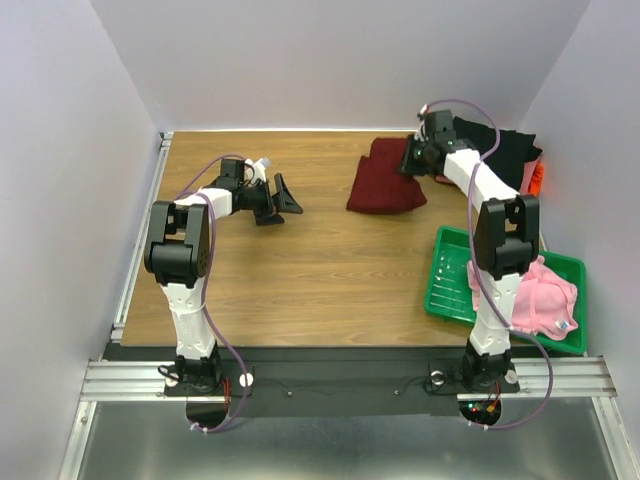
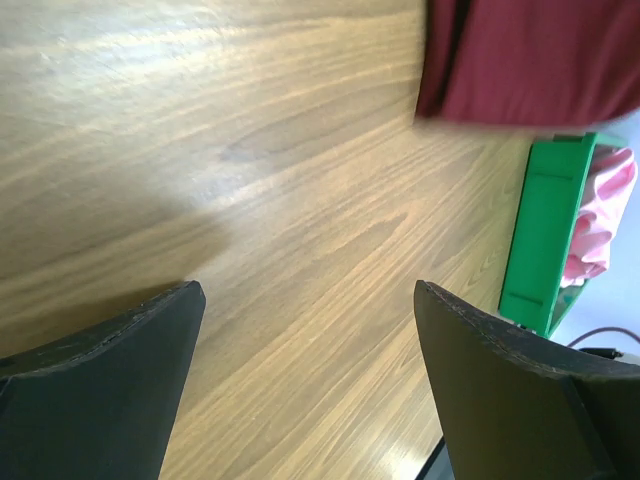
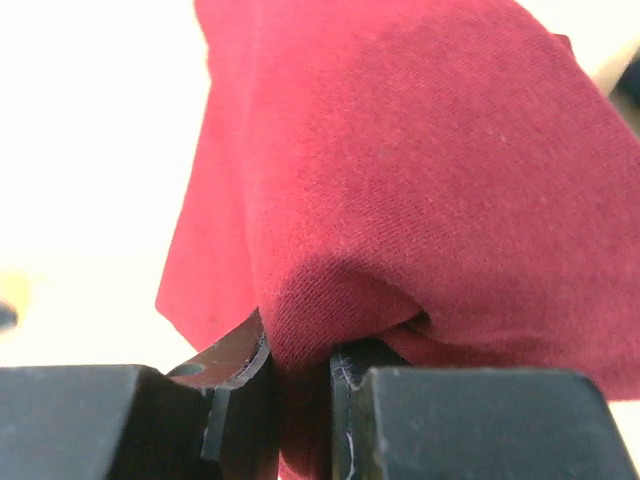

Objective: Fold and stack the t-shirts
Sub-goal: Neatly place the folded tshirt to the corner

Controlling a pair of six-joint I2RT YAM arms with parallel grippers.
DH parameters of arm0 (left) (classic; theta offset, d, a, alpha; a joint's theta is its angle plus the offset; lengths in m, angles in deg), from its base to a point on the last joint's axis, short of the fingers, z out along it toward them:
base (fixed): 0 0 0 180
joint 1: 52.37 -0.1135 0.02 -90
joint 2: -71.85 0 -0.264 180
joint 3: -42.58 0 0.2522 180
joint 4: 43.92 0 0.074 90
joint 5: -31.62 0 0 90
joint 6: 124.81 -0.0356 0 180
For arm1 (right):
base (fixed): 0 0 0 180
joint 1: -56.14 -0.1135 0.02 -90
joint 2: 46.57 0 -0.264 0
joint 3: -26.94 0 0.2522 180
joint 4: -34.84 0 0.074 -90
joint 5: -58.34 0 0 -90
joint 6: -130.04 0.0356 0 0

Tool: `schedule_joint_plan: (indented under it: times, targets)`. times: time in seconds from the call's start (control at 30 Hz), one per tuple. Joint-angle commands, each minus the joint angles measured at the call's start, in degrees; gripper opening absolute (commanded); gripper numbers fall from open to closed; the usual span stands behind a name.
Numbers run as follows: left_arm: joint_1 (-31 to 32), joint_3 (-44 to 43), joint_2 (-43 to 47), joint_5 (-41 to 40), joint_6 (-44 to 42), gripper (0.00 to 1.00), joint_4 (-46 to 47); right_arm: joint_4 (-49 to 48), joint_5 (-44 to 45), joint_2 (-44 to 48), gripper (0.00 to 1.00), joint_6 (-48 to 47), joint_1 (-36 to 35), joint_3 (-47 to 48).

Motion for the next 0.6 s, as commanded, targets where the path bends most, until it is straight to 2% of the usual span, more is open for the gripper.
schedule_joint_plan:
  times: [0.0, 0.27, 0.57]
  targets:
    - [0.49, 1.73, 3.64, -0.4, -2.12, 0.99, -1.38, 1.21, 2.04, -3.35, 0.0, -5.84, 0.88, 8.93]
    - [0.4, 4.63, 5.57, -1.54, -3.35, 0.99, -2.69, 2.62, 4.06, -11.79, 0.0, -7.26, 4.83, 26.77]
    - [0.4, 5.69, 6.01, -2.33, -3.35, 0.99, -2.96, 2.71, 3.54, -14.35, 0.0, -6.2, 12.65, 35.32]
